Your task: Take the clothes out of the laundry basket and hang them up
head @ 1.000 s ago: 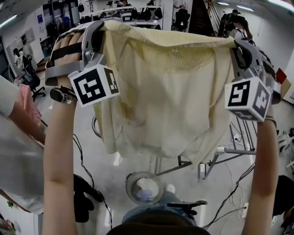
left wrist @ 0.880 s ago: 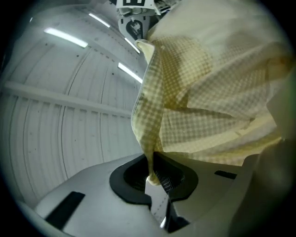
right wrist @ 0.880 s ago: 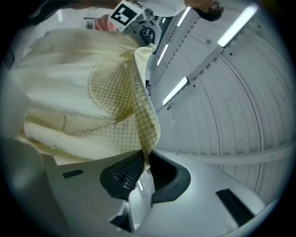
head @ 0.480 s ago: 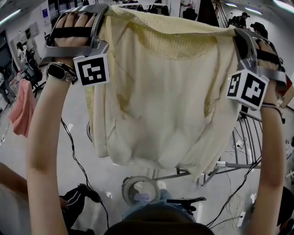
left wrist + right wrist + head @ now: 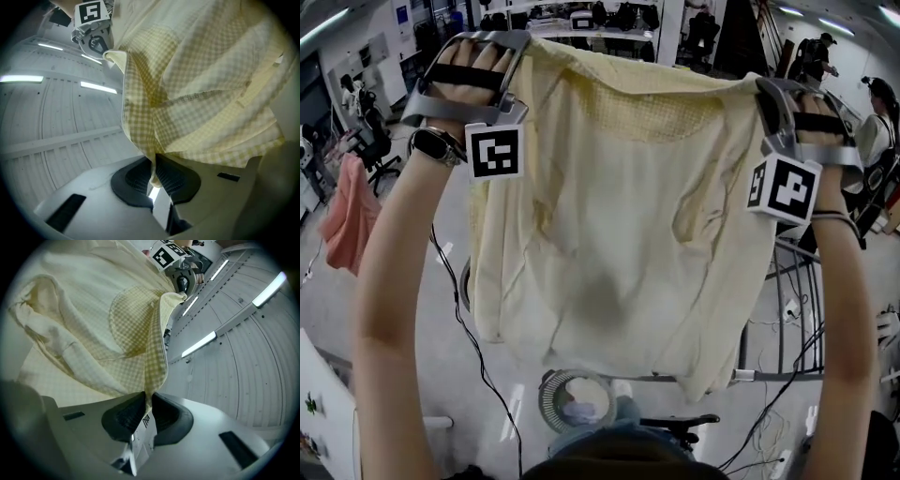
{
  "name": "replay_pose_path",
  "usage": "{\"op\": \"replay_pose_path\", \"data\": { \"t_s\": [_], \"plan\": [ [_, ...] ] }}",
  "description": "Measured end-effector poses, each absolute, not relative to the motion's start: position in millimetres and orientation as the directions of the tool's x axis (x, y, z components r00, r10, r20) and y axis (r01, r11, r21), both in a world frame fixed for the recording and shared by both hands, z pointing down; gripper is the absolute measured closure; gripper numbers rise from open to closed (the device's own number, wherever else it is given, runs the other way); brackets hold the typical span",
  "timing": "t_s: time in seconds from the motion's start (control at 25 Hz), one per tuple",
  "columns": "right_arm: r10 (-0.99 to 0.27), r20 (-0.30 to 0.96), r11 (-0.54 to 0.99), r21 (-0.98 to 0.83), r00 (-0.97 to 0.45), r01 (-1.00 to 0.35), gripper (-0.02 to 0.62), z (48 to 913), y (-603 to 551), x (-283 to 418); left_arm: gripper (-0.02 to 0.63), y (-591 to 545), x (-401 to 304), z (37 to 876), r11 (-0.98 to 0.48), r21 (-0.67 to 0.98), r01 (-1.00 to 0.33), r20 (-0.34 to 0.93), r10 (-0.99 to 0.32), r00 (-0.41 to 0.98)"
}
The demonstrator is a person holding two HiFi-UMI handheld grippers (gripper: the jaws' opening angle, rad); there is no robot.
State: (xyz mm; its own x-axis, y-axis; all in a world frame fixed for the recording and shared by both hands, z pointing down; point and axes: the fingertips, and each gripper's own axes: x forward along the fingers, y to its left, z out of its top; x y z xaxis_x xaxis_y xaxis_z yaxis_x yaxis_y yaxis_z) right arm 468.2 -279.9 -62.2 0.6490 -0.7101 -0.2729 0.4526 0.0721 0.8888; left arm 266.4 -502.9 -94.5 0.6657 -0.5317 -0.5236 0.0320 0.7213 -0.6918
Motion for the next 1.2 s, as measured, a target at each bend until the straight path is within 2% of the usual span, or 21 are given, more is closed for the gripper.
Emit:
{"op": "replay_pose_path", "data": {
  "t_s": [0.52, 0.76, 1.2],
  "plan": [
    [-0.741, 0.003, 0.251, 0.929, 0.671, 0.273, 0.552, 91, -332, 538, 0.581, -566, 348, 52, 0.559, -0.786, 0.266, -0.249, -0.679, 0.691],
    [-0.766, 0.125, 0.266, 0.955, 0.630, 0.134, 0.552, 149, -356, 553, 0.580, -585, 377, 114, 0.474, -0.810, 0.346, -0.131, -0.720, 0.681],
    [-0.693, 0.322, 0.438, 0.898, 0.645, 0.022, 0.552, 259, -376, 598, 0.580, -618, 413, 220, 0.326, -0.827, 0.459, 0.057, -0.763, 0.644]
  ]
}}
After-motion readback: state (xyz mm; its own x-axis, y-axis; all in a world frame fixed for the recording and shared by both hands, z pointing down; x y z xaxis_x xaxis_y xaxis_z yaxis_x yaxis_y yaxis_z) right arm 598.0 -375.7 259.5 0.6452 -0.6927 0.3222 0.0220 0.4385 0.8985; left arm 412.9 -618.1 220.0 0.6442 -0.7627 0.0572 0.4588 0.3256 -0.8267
